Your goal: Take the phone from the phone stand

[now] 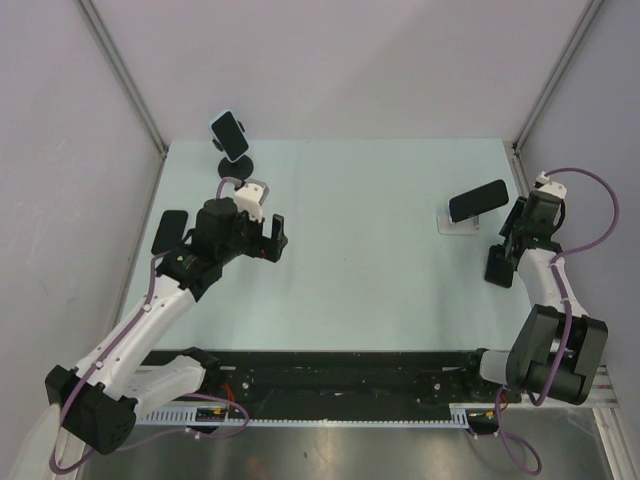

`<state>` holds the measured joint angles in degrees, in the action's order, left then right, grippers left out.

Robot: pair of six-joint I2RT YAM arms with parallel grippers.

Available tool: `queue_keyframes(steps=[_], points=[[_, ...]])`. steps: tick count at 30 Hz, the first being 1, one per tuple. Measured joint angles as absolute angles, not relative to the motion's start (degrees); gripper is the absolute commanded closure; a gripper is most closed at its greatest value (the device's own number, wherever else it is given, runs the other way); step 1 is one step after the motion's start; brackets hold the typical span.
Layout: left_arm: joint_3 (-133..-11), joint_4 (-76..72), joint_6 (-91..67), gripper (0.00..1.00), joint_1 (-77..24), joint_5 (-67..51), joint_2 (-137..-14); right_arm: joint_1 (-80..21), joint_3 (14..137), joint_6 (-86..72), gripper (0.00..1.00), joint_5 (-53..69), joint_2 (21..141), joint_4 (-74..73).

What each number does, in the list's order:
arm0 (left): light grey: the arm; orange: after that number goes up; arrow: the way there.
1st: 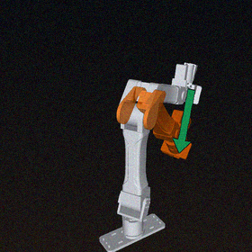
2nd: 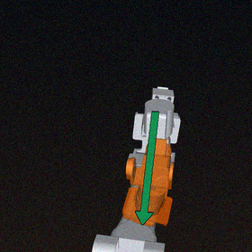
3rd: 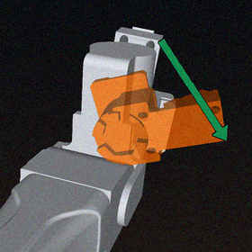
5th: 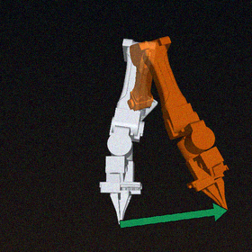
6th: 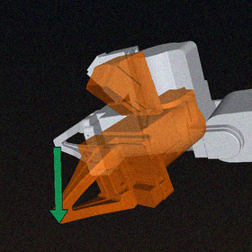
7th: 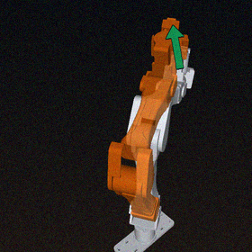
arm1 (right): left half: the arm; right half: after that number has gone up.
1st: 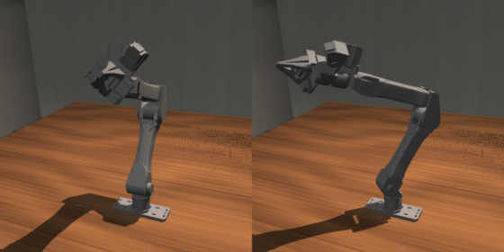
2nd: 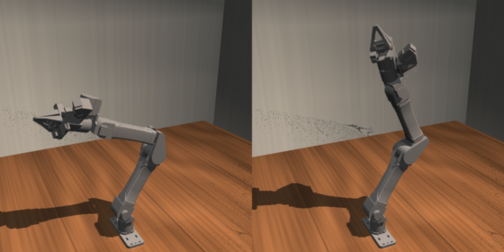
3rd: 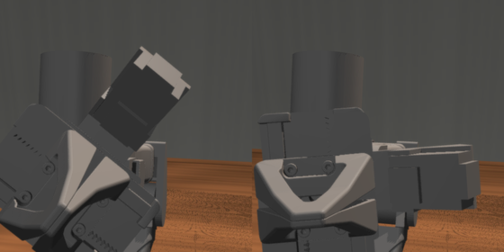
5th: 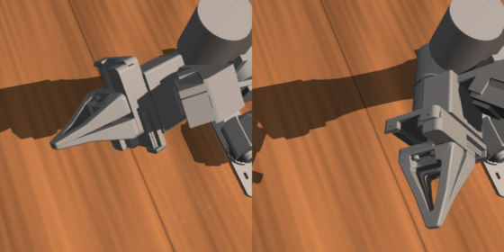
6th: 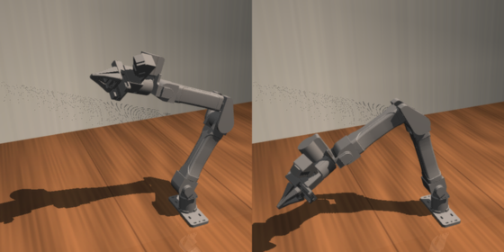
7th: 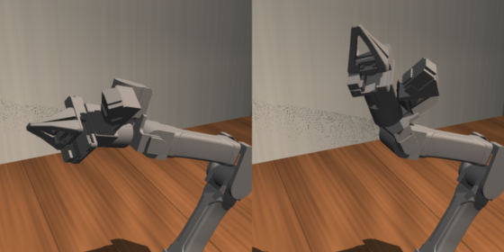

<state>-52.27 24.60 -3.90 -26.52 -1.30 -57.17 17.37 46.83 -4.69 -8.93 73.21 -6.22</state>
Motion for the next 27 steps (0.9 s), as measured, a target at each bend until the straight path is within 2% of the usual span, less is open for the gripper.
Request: queue_keyframes(steps=[2, 5, 11, 14, 20, 27], points=[[-52.2, 24.6, -3.9, 0.0, -26.6, -1.2, -57.0, 17.4, 46.8, -4.1, 0.57, -7.9, 73.8, -5.1], [-52.2, 24.6, -3.8, 0.0, -26.8, -1.1, -56.8, 16.6, 46.8, -3.7, 0.46, -7.0, 73.7, -5.1], [-52.2, 24.6, -3.8, 0.0, -26.9, -1.1, -56.5, 14.4, 46.7, -5.7, 0.15, -7.7, 68.8, -7.0], [-52.2, 24.6, -3.8, 0.0, -27.0, -1.1, -56.4, 14.4, 46.7, -7.9, 0.04, -9.4, 65.1, -9.0], [-52.2, 24.6, -3.8, 0.0, -27.0, -1.2, -56.4, 16.6, 46.7, -11.7, 0.0, -12.3, 63.7, -13.5], [-52.2, 24.6, -3.8, 0.0, -27.0, -1.2, -56.4, 18.2, 49.8, -13.3, 0.02, -12.7, 71.9, -17.1]])
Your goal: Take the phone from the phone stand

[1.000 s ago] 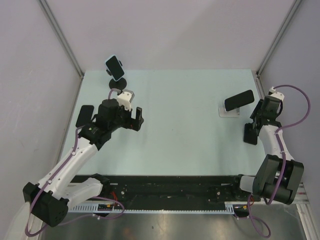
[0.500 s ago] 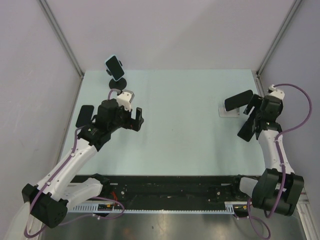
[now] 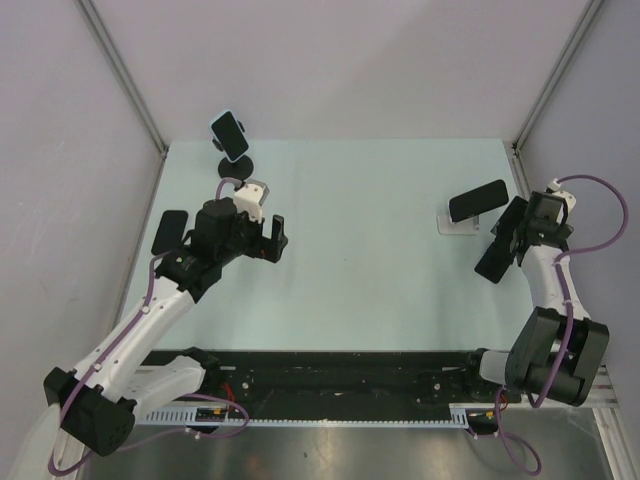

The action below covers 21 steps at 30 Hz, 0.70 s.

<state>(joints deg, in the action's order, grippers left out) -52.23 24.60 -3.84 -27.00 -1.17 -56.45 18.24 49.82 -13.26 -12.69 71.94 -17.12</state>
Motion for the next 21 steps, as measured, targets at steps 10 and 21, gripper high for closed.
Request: queue_keyframes(steps=[10, 21], points=[[-52.2, 24.6, -3.8, 0.0, -27.1, -1.2, -56.4, 18.3, 52.1, -13.2, 0.0, -11.4, 77.8, -16.3], [-52.2, 24.6, -3.8, 0.0, -27.2, -1.2, -56.4, 18.3, 52.4, -12.8, 0.09, -11.2, 80.0, -14.7]])
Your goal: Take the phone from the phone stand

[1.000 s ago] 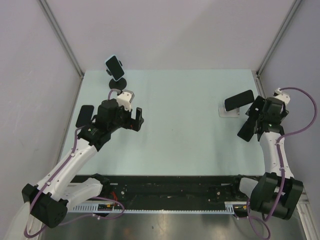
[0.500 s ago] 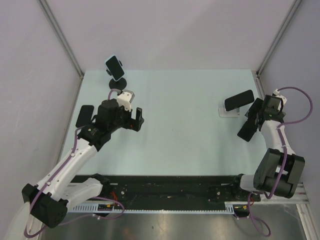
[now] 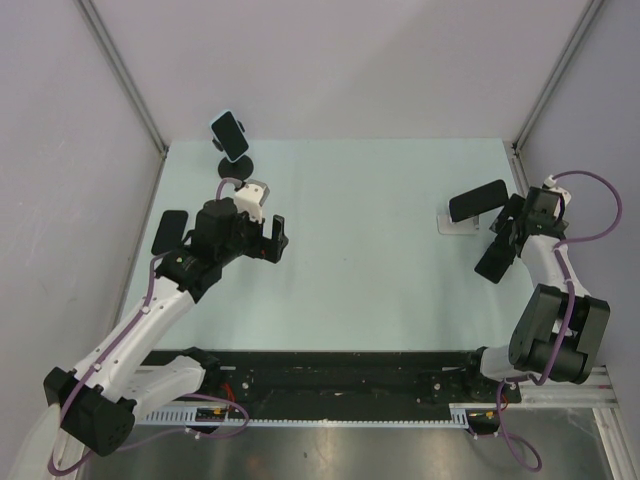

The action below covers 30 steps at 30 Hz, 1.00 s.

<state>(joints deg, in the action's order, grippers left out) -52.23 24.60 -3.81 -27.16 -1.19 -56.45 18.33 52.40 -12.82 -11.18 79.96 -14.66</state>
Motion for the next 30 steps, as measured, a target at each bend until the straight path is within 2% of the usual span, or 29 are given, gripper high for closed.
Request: queue_keyframes(steps=[6, 7, 8, 10, 11, 20, 30], points=[[-52.2, 24.6, -3.5, 0.0, -27.2, -1.2, -56.4, 18.2, 52.8, -10.1, 0.18, -10.6, 80.0, -14.7], [-52.2, 24.6, -3.4, 0.0, -27.2, -1.2, -56.4, 18.1, 52.9, -9.3, 0.3, -10.3, 80.1, -14.7], [-52.2, 24.6, -3.4, 0.0, -27.2, -1.2, -56.4, 18.1, 53.0, -8.6, 0.38, -9.9, 80.1, -14.7], [-52.2, 24.6, -3.4, 0.0, -27.2, -1.2, -56.4, 17.9, 53.2, -7.3, 0.54, -9.3, 80.1, -14.7], [-52.2, 24.6, -3.4, 0.0, -27.2, -1.2, -56.4, 17.8, 53.3, -6.6, 0.57, -9.1, 80.1, -14.7], [-52.2, 24.6, -3.4, 0.0, -27.2, -1.2, -56.4, 17.5, 56.7, -2.3, 0.66, -5.5, 82.2, -17.0], [-51.9, 24.6, -3.0, 0.0, -27.2, -1.2, -56.4, 17.4, 64.7, 11.5, 0.62, 2.3, 87.8, -22.5]])
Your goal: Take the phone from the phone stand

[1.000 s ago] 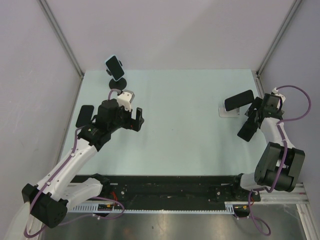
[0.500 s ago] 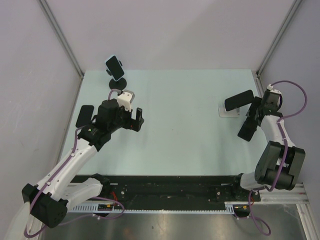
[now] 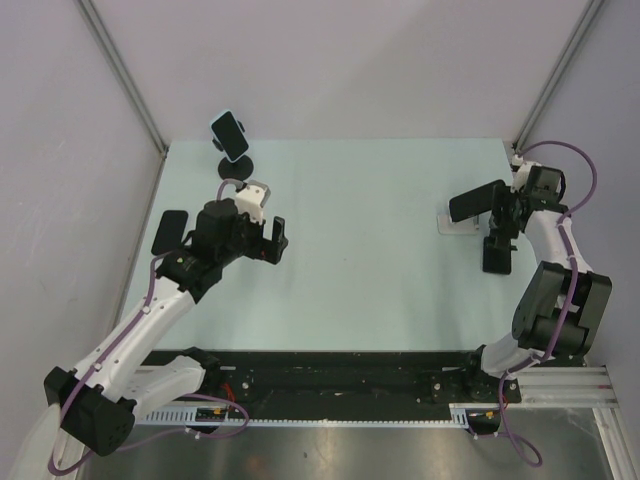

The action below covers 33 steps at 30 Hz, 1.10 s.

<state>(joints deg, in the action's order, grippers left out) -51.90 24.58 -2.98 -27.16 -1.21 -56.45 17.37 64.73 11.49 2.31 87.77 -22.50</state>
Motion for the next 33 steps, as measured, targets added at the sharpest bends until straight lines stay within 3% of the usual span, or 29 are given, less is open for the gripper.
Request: queue_keyframes(steps=[12, 22, 29, 33], points=[[-51.7, 24.6, -2.7, 0.0, -28.5, -1.2, -56.4, 20.7, 66.0, 26.2, 0.51, 10.7, 88.6, -26.1], [-51.4, 24.6, -2.5, 0.0, -29.6, -1.0, -55.7, 21.5, 66.2, 29.1, 0.14, 13.2, 88.9, -26.3], [-51.4, 24.6, -2.5, 0.0, -29.6, -0.8, -55.7, 22.5, 66.2, 27.4, 0.02, 13.7, 87.5, -26.4], [-51.4, 24.6, -2.5, 0.0, -29.6, -0.6, -55.5, 22.9, 66.2, 24.6, 0.0, 13.5, 83.5, -25.6]])
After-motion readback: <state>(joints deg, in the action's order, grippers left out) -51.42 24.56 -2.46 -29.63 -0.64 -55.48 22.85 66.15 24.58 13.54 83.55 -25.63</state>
